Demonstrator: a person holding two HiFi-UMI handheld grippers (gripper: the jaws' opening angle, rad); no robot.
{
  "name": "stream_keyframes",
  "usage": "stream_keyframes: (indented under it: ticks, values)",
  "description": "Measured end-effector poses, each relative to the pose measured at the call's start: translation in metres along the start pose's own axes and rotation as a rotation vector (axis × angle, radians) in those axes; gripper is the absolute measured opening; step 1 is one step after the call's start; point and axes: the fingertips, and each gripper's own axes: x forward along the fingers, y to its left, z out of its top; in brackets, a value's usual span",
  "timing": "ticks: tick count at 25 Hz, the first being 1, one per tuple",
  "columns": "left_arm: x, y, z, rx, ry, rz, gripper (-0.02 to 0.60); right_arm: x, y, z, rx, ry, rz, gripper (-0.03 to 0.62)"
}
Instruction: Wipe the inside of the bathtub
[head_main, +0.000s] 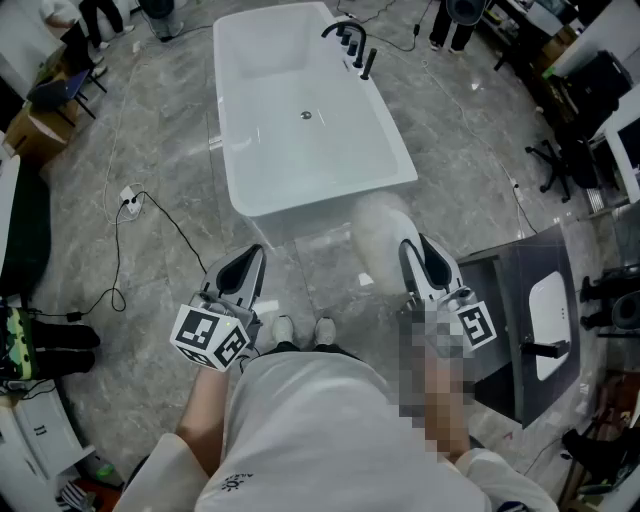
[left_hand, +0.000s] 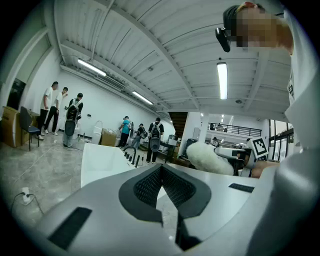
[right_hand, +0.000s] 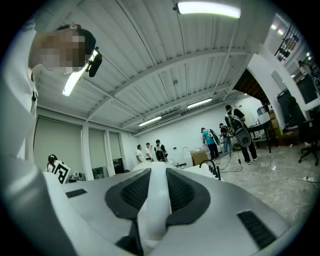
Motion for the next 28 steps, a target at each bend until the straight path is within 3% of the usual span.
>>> stream_keyframes:
  ticks: [11,28]
  values:
    - [0.003,0.008,0.002,-0.009,-0.002,-0.001,0.011,0.003,0.000,0.002,-0.004,0.000,-0.015,0.098]
    - [0.011,0.000,0.001,0.001,-0.002,0.052,0.011,0.000,-0.013,0.002,-0.011,0.014,0.041,0.098]
